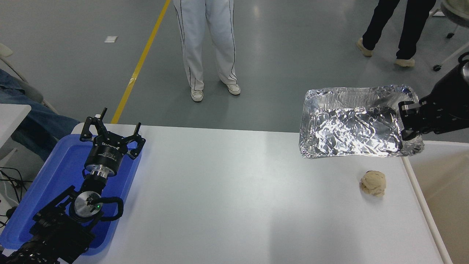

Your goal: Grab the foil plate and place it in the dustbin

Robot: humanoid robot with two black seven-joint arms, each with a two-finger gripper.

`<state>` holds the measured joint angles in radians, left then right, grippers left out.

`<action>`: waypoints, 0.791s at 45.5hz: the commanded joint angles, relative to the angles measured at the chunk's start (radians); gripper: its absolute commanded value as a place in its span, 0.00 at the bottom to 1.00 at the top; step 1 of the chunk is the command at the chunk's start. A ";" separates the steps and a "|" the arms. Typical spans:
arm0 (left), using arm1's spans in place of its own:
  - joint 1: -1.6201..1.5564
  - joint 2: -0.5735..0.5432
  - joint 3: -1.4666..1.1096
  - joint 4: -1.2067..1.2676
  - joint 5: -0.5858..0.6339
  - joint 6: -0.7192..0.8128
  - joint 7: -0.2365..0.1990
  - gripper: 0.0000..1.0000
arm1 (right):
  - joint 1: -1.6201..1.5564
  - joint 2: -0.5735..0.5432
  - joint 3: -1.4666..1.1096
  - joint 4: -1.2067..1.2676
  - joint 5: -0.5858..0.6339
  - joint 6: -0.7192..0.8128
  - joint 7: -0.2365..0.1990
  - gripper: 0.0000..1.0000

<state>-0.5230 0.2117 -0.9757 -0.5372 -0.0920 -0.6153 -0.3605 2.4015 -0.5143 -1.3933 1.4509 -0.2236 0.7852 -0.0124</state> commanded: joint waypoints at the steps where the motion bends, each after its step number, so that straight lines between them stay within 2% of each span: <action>1: 0.000 0.000 0.000 -0.001 0.000 -0.001 0.000 1.00 | 0.010 0.016 -0.114 -0.010 0.012 0.000 0.002 0.00; 15: 0.001 0.000 -0.001 -0.001 0.000 -0.001 0.000 1.00 | -0.007 -0.182 -0.263 -0.086 -0.017 0.000 0.000 0.00; 26: 0.000 0.000 -0.001 0.000 0.000 -0.003 0.000 1.00 | -0.053 -0.338 -0.331 -0.149 -0.143 0.000 0.000 0.00; 36: 0.001 0.000 -0.001 -0.001 0.000 -0.003 0.000 1.00 | -0.070 -0.405 -0.392 -0.190 -0.178 0.000 0.000 0.00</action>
<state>-0.5225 0.2117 -0.9770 -0.5378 -0.0921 -0.6180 -0.3605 2.3548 -0.8283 -1.7148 1.3093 -0.3514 0.7854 -0.0126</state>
